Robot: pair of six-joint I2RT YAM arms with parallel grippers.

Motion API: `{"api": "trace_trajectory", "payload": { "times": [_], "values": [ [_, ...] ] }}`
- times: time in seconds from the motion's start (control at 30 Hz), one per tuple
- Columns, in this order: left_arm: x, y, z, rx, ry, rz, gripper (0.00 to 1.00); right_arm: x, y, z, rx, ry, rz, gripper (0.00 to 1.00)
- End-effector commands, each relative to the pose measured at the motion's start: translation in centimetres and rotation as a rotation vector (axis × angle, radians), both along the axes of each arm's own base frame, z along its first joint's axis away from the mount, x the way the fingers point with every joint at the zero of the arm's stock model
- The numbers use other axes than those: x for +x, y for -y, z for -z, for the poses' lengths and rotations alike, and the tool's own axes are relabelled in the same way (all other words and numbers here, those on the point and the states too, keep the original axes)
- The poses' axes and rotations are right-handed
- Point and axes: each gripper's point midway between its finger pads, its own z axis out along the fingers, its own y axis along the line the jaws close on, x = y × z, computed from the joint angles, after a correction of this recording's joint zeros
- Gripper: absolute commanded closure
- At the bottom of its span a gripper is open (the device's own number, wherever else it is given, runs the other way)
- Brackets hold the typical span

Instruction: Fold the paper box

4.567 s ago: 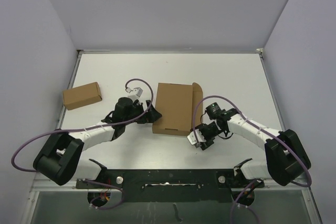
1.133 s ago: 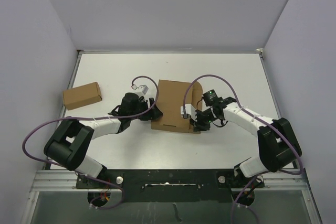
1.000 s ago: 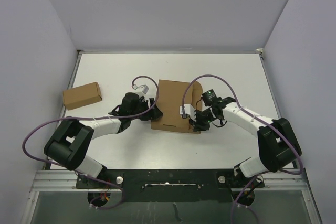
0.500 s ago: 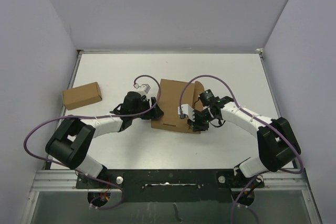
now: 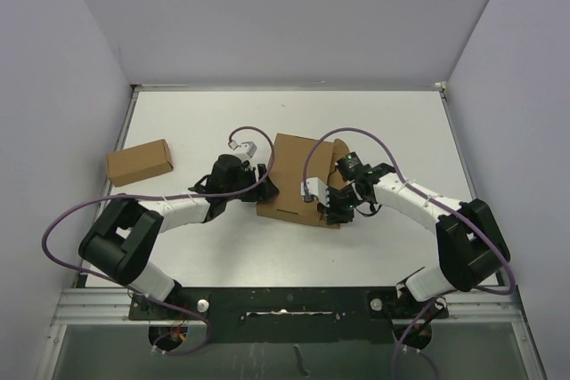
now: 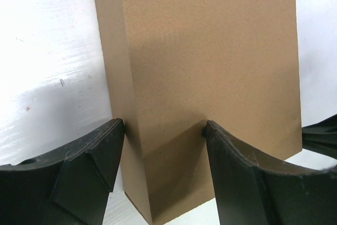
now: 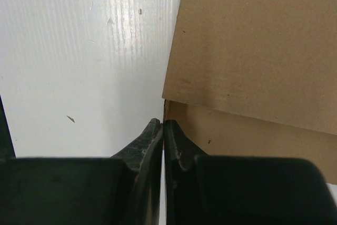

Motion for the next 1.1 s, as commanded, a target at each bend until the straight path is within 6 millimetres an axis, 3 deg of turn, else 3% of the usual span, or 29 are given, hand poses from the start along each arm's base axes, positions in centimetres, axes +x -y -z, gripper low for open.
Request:
{"api": "trace_trajectory", "payload": {
  "times": [0.0,0.2,0.57,1.07],
  "values": [
    [-1.2,0.9,1.3,0.02,-0.058,0.037,0.4,1.8,-2.7,-2.7,0.106,0.09,-0.037,0.98],
    [-1.1,0.3,1.4,0.018,-0.066,0.019,0.4,1.0,-1.2,-1.2,0.044,0.051,-0.065,0.98],
    [-0.9,-0.2,1.7,0.005,-0.082,0.003,0.4,0.7,-0.4,-1.4,0.073,0.008,-0.051,0.98],
    [-0.7,-0.5,2.2,0.0,-0.096,-0.006,0.41,-0.2,0.2,0.1,0.026,-0.064,-0.074,0.98]
  ]
}}
